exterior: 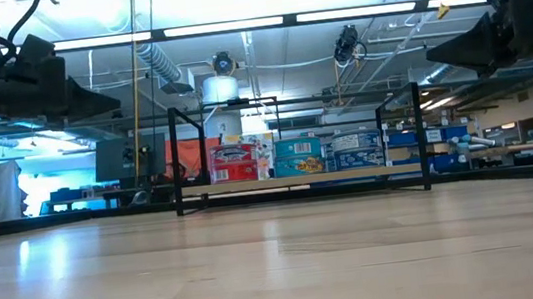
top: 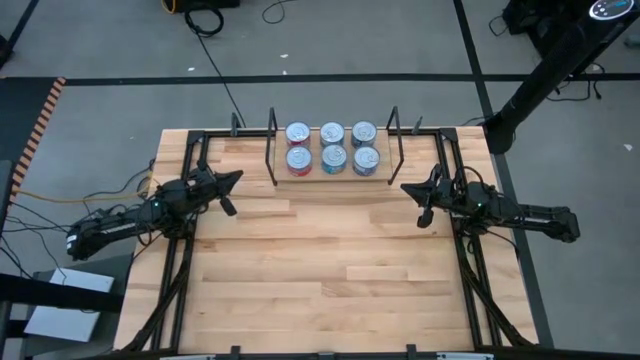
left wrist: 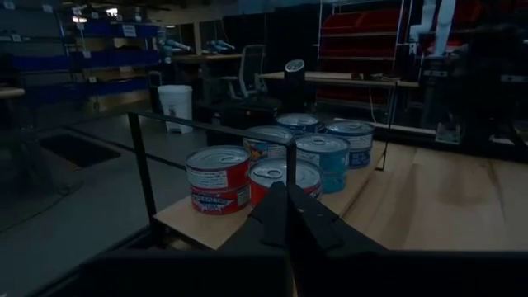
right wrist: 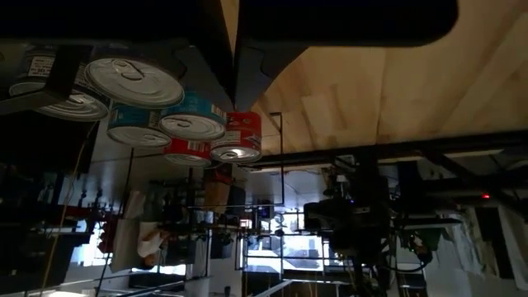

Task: Stack canned seafood by type on shelf
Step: Return to Home Position

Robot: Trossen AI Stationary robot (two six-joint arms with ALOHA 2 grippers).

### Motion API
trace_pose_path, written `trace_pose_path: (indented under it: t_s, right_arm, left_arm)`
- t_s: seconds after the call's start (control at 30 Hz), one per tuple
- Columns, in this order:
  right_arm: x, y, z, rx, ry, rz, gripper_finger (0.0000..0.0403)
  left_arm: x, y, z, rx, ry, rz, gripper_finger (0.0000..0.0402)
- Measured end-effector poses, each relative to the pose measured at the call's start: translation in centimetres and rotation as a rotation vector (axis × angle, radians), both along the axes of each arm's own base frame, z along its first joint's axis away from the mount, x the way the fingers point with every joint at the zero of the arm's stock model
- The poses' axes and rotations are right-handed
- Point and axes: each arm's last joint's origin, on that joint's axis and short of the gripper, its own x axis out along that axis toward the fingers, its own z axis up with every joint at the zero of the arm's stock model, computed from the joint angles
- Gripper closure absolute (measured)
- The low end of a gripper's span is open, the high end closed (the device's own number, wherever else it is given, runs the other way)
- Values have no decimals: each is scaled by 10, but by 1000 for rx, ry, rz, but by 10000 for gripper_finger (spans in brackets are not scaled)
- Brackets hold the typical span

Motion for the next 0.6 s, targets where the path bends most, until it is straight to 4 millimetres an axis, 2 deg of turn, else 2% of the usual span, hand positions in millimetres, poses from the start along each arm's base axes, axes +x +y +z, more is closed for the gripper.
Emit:
trace_pose_path:
  t_s: [0.6]
  right_arm:
    - [0, 0, 0, -1, 0, 1, 378]
  left_arm:
    - [0, 0, 0, 0, -1, 0, 394]
